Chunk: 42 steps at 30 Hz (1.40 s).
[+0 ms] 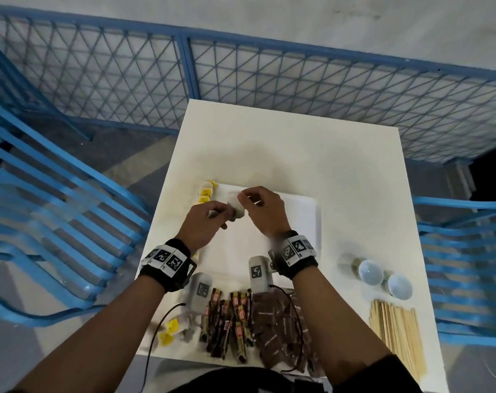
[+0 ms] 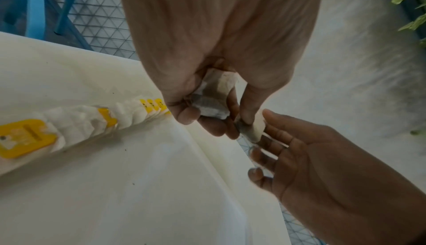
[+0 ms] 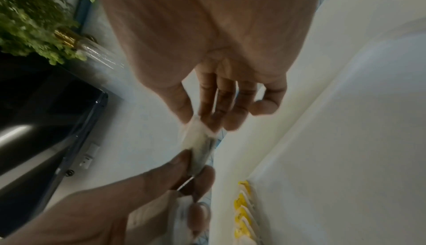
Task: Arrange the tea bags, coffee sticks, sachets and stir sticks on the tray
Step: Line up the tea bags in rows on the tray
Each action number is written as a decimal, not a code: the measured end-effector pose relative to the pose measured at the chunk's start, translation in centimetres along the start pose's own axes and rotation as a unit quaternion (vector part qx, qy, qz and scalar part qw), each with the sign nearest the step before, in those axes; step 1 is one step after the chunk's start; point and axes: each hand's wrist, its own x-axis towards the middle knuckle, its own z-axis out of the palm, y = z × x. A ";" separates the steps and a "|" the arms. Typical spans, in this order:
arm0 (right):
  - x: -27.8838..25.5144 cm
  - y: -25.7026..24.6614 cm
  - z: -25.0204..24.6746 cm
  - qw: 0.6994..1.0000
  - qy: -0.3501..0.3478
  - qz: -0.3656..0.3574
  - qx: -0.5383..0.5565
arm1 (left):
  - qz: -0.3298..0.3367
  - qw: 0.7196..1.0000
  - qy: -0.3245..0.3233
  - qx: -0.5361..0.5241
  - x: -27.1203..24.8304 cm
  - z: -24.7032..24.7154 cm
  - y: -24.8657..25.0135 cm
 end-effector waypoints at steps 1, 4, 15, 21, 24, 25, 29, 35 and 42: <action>0.1 0.4 0.4 1.000 -0.019 0.011 -0.016 | -0.004 1.000 0.003 0.000 0.3 -0.4 -0.2; 0.6 1.3 2.1 0.996 -0.071 0.034 -0.031 | -0.019 1.000 0.005 -0.009 1.3 -1.8 -0.8; 6.1 4.0 7.3 0.989 -0.006 0.123 -0.087 | -0.090 0.996 -0.002 0.009 3.1 -7.2 -6.3; 7.7 4.2 9.8 0.983 -0.008 0.142 -0.115 | -0.102 0.994 -0.015 -0.018 2.7 -9.7 -7.8; 8.2 4.3 10.5 0.982 0.006 0.147 -0.120 | -0.113 0.993 -0.013 -0.026 2.9 -10.6 -8.4; 8.3 4.4 10.7 0.981 0.008 0.147 -0.126 | -0.115 0.993 -0.013 -0.027 2.9 -10.8 -8.5; 8.5 4.4 11.1 0.978 0.012 0.150 -0.144 | -0.118 0.993 -0.013 -0.024 3.2 -11.0 -8.3; 8.5 4.6 10.6 0.976 0.030 0.168 -0.134 | -0.106 0.994 -0.018 -0.023 3.6 -10.6 -7.6; 8.5 4.6 10.1 0.976 0.024 0.170 -0.135 | -0.102 0.994 -0.006 -0.033 3.9 -10.2 -7.6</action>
